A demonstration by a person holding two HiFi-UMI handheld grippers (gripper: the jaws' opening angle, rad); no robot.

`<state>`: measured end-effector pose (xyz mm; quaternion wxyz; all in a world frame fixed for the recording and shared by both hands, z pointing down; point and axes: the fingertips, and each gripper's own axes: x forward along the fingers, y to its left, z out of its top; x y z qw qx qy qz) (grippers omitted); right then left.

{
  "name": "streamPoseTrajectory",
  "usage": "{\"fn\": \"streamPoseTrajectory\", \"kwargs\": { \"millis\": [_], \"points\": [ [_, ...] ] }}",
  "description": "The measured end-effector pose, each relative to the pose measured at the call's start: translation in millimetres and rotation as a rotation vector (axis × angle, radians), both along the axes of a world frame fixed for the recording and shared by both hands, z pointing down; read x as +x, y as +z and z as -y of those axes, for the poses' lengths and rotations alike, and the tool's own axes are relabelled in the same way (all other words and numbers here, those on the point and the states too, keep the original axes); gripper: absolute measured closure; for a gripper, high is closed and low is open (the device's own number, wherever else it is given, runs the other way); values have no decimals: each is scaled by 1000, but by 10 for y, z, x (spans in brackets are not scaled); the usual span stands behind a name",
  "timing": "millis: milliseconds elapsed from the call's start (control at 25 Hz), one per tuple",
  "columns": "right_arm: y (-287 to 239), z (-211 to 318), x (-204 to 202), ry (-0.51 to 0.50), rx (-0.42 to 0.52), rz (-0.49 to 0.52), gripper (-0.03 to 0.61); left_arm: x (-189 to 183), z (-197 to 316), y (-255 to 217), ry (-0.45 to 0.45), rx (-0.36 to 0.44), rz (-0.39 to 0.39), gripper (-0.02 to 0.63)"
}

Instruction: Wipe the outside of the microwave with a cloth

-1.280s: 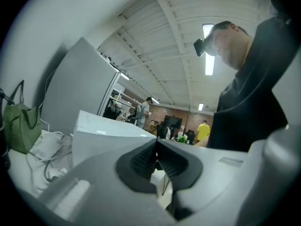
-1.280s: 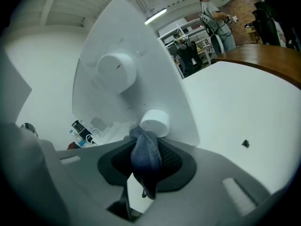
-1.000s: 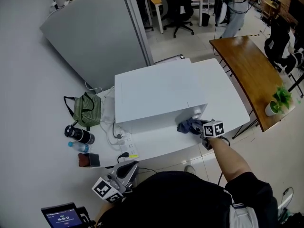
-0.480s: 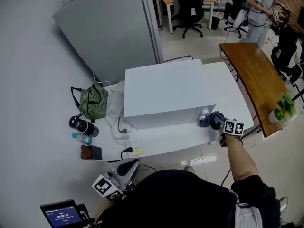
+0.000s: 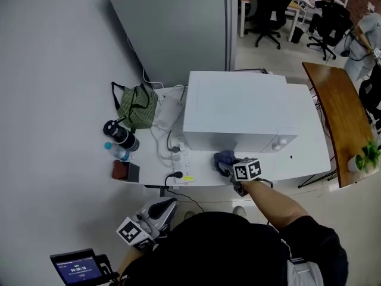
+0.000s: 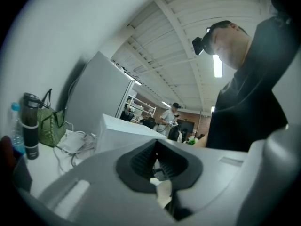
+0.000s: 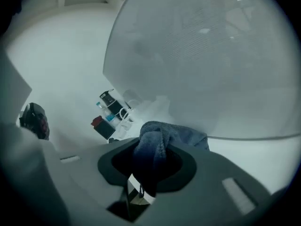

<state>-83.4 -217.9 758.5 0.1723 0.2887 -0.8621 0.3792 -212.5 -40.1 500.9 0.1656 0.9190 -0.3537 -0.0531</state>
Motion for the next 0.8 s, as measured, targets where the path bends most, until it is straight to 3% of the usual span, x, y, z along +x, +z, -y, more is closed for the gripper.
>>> {"fn": "streamPoseTrajectory", "kwargs": {
  "millis": [160, 280, 400, 600, 800],
  "points": [
    [-136, 23, -980, -114, 44, -16, 488, -344, -327, -121, -106, -28, 36, 611],
    [-24, 166, -1275, -117, 50, -60, 488, -567, -486, -141, -165, -49, 54, 611],
    [112, 322, -1324, -105, 56, -104, 488, -703, -573, -100, -200, -65, 69, 611],
    [217, 391, -812, -38, 29, -129, 488, -633, -526, -130, -179, -65, 73, 611],
    [295, 392, 350, 88, 18, -183, 487, -238, -317, -199, -75, -29, 64, 611]
  ]
}}
